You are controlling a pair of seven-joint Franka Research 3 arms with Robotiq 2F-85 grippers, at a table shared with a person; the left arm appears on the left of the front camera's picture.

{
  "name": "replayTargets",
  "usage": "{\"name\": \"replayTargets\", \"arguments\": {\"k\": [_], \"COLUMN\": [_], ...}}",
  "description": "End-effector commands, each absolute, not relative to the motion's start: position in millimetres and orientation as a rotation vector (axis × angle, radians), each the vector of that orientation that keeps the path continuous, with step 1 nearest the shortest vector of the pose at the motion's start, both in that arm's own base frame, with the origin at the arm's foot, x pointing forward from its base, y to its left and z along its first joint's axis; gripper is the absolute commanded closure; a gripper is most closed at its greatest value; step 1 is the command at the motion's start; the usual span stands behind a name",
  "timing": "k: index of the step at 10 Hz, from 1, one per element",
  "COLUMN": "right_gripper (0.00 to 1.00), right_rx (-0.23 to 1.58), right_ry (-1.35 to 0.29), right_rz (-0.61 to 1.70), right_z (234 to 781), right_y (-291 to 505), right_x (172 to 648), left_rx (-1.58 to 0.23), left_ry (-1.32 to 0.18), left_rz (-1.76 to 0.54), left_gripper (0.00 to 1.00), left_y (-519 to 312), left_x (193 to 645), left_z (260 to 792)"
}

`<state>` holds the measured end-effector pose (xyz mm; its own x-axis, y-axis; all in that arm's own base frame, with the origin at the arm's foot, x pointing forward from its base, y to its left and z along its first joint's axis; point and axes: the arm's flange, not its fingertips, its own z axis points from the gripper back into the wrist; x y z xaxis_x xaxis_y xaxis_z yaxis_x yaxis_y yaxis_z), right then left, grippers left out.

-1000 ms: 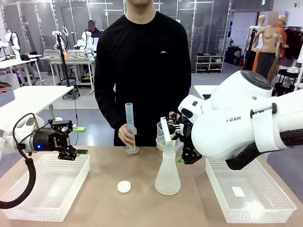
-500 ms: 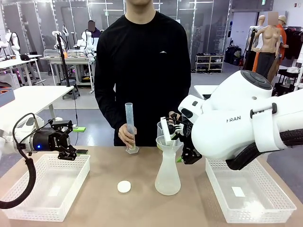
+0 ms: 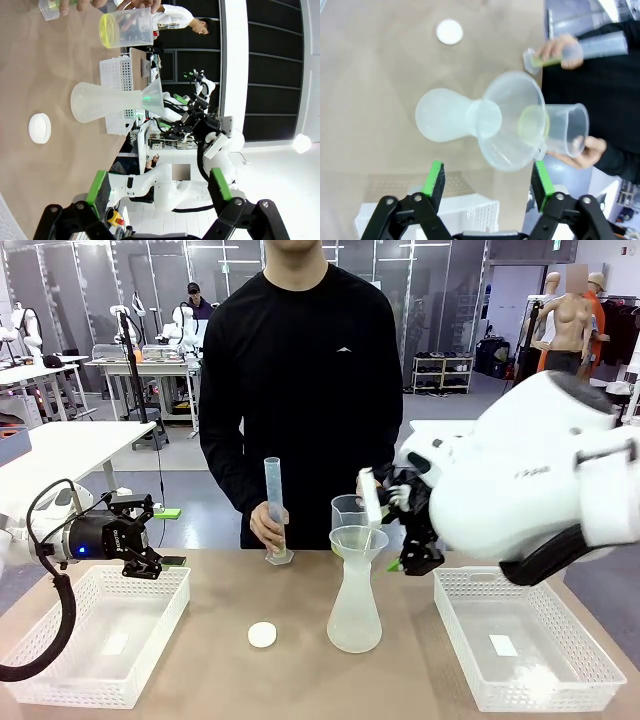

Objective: Prepare the solutions needed for the experiment.
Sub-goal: Once the solution is in the Big flask , pick up the Plastic Funnel and place it back into the right Organizing basket.

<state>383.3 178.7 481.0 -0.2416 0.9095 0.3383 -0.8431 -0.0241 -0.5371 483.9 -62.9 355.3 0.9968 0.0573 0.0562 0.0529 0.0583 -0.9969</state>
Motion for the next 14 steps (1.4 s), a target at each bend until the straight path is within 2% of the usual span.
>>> {"name": "replayTargets", "arguments": {"k": [1, 2, 5, 7, 8, 12, 13, 14], "right_gripper": [0.14, 0.14, 0.14, 0.14, 0.14, 0.14, 0.14, 0.14], "right_rx": [0.04, 0.164, 0.45, 0.461, 0.442, 0.449, 0.704, 0.832], "right_ry": [-0.871, -0.91, -0.782, -0.69, -0.774, -0.742, -0.784, -0.757], "right_rz": [1.487, 1.349, 1.022, 1.053, 1.081, 1.063, 1.033, 0.887], "right_z": [490, 491, 470, 465, 474, 474, 464, 457], "right_y": [133, 104, 43, 39, 34, 33, 24, 2], "right_x": [375, 374, 371, 369, 386, 383, 397, 407], "left_rx": [-1.52, -1.52, -1.52, -1.52, -1.52, -1.52, -1.52, -1.52], "left_ry": [-0.119, -0.119, -0.119, -0.119, -0.119, -0.119, -0.119, -0.119], "left_rz": [0.001, 0.001, 0.001, 0.001, 0.001, 0.001, 0.001, 0.001], "left_gripper": [0.0, 0.0, 0.0, 0.0, 0.0, 0.0, 0.0, 0.0], "left_y": [-64, -64, -64, -64, -64, -64, -64, -64], "left_x": [485, 485, 485, 485, 485, 485, 485, 485], "left_z": [356, 356, 356, 356, 356, 356, 356, 356]}}
